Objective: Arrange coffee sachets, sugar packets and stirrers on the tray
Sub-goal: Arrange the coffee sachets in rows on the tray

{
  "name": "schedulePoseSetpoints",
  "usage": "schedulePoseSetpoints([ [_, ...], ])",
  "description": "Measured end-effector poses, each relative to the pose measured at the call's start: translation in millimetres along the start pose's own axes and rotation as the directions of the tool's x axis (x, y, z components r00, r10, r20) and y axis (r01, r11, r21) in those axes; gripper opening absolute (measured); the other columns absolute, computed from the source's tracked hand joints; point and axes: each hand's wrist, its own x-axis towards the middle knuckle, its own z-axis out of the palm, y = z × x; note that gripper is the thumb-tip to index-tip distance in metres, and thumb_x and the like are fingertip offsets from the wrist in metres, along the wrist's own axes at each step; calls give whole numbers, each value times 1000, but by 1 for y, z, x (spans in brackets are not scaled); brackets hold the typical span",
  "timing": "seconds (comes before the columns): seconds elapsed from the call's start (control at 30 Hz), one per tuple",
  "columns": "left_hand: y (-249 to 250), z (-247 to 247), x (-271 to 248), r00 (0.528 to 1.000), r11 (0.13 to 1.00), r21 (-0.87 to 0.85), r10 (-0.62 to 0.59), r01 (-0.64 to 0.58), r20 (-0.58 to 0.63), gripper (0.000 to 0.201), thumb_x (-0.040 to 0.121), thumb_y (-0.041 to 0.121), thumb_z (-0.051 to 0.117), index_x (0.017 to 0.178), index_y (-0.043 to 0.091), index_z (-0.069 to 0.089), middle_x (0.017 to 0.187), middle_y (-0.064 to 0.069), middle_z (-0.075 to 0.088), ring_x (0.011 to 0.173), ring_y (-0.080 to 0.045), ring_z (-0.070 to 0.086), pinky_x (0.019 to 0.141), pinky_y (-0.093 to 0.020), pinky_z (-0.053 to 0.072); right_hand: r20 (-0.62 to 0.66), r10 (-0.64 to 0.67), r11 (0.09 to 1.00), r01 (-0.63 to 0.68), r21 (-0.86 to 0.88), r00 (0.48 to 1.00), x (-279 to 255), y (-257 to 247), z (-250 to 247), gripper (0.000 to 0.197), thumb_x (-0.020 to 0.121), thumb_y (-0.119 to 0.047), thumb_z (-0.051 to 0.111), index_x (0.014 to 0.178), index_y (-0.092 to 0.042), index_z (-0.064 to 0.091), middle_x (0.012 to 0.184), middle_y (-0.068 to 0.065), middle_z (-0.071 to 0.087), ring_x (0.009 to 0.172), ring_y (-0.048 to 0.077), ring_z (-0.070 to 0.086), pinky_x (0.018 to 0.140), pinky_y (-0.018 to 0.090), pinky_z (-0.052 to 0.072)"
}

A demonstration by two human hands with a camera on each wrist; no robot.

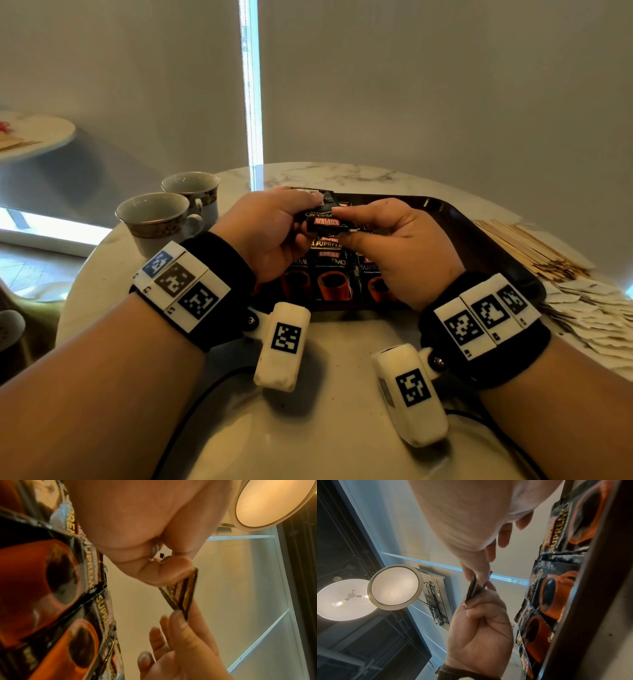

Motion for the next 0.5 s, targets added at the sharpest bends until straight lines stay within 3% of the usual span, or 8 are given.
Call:
schedulePoseSetpoints([
  [0.07, -1, 1, -1, 999, 999, 27, -43, 43, 30, 8, 102, 17, 58, 99, 9, 58, 72, -4, 57, 47, -5, 46, 35, -13, 36, -24, -17, 1000, 17, -11, 1000, 0, 0, 0, 28, 91, -11, 70, 105, -35, 77, 104, -7, 74, 103, 9, 69, 94, 38, 57],
  [0.2, 0, 2, -4, 988, 995, 10, -103, 102, 118, 18, 97, 26, 61, 83, 17, 54, 53, 7, 44, 39, -3, 34, 33, -11, 27, -89, -59, 998, 59, -5, 994, -2, -3, 0, 23, 95, -16, 67, 101, -36, 76, 100, -8, 75, 97, 13, 71, 90, 47, 58],
  [0.3, 3, -1, -5, 976, 987, -75, -125, 140, 176, 31, 78, 38, 68, 97, 17, 56, 49, 10, 36, 37, -2, 30, 32, -12, 25, -206, -46, 995, 64, 81, 977, 0, -2, -2, 18, 96, -16, 65, 99, -30, 75, 99, -4, 77, 97, 14, 72, 91, 47, 58],
  [0.4, 1, -6, -1, 987, 991, -120, -46, 64, 152, 54, 74, 31, 73, 121, 15, 53, 57, 8, 39, 43, -3, 35, 39, -15, 30, -282, 20, 987, 26, 161, 959, 3, -1, -4, 11, 97, -18, 64, 94, -24, 73, 88, -5, 77, 82, 12, 74, 70, 33, 60],
  [0.5, -2, -5, 0, 980, 999, -18, 34, -31, 195, 53, 70, 18, 82, 119, 11, 62, 84, -4, 60, 69, -13, 51, 55, -22, 41, -311, 61, 975, 9, 222, 948, 4, -1, -4, 8, 97, -15, 64, 94, -19, 71, 86, -1, 77, 77, 14, 74, 63, 26, 57],
])
